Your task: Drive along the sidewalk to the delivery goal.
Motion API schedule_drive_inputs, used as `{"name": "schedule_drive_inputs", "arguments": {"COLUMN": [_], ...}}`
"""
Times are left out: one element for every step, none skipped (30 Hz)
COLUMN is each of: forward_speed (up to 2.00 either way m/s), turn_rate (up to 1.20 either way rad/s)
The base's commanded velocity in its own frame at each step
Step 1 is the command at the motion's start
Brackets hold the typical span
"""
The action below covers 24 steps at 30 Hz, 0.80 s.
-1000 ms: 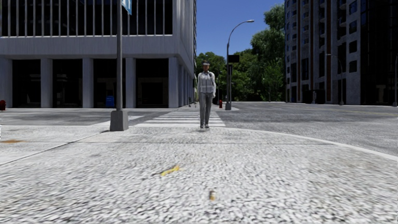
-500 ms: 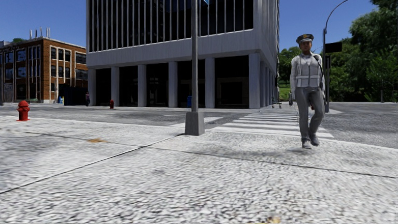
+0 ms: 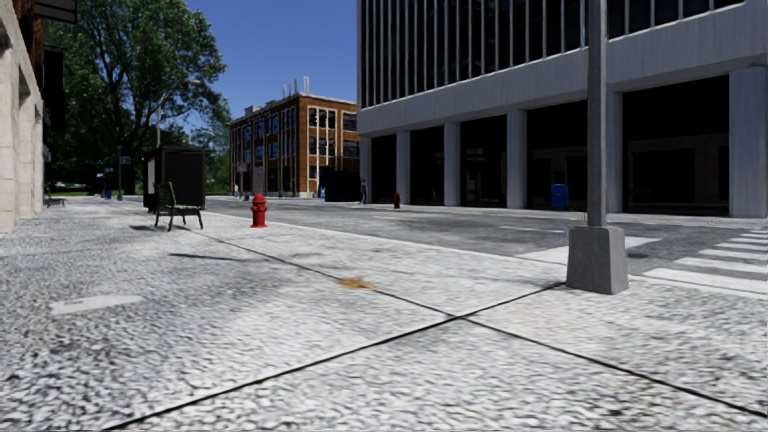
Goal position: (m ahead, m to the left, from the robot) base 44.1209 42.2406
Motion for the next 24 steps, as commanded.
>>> {"name": "schedule_drive_inputs", "arguments": {"forward_speed": [2.00, 2.00, 2.00, 2.00, 2.00, 2.00, 2.00, 2.00, 2.00, 2.00, 2.00, 2.00, 2.00, 2.00, 2.00, 2.00, 2.00, 2.00, 2.00, 2.00, 2.00, 2.00, 2.00, 2.00], "turn_rate": [0.96, 0.96, 0.96, 0.96, 0.96, 0.96, 0.96, 0.96, 0.96, 0.96, 0.96, 0.96, 0.96, 0.96, 0.96, 0.96, 0.73, 0.46, 0.37, 0.37, 0.33, 0.30, 0.27, 0.17]}}
